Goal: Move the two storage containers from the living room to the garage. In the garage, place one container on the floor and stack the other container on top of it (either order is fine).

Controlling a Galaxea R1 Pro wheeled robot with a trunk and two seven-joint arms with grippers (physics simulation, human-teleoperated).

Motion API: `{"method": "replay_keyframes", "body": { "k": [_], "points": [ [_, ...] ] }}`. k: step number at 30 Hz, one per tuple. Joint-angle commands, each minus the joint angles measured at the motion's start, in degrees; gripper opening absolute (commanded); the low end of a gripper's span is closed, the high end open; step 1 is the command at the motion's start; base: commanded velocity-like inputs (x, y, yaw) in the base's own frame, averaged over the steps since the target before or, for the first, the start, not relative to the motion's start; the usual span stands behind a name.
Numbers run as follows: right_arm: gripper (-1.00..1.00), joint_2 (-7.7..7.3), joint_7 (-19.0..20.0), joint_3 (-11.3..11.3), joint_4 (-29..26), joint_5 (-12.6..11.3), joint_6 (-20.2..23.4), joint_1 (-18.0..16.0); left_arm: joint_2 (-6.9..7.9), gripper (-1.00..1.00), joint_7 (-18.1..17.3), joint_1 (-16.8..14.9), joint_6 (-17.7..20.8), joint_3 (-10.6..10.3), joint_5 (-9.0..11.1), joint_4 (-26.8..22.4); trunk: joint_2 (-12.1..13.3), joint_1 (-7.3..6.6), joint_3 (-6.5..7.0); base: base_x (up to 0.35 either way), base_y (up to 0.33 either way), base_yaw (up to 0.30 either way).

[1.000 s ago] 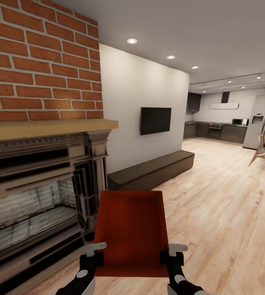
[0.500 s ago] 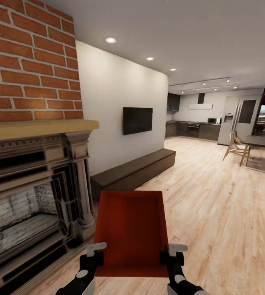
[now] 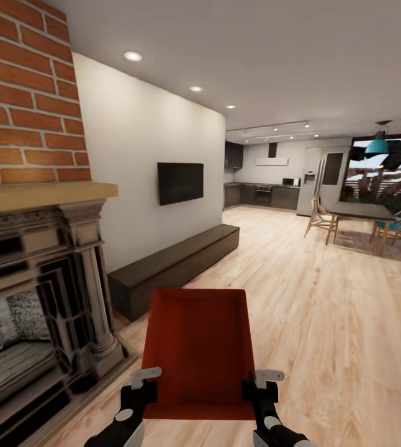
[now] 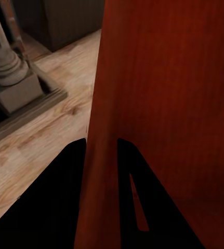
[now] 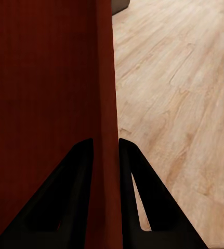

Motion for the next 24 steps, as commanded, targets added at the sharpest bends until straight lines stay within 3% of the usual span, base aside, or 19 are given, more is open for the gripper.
{"method": "replay_keyframes", "body": {
  "k": [1, 24],
  "points": [
    [-1.00, -0.34, -1.51, 3.08, -0.12, -0.10, -0.55, -0.07, 0.04, -1.00, -3.78, -0.06, 3.62, -0.76, 0.89, 0.15, -0.05, 0.02, -0.07, 0.105, 0.000, -0.286],
    [-1.00, -0.35, -1.51, 3.08, -0.13, -0.10, -0.55, -0.07, 0.04, -1.00, -3.78, -0.06, 3.64, -0.81, 0.90, 0.15, -0.05, 0.02, -0.07, 0.109, 0.000, -0.286]
  ]
}}
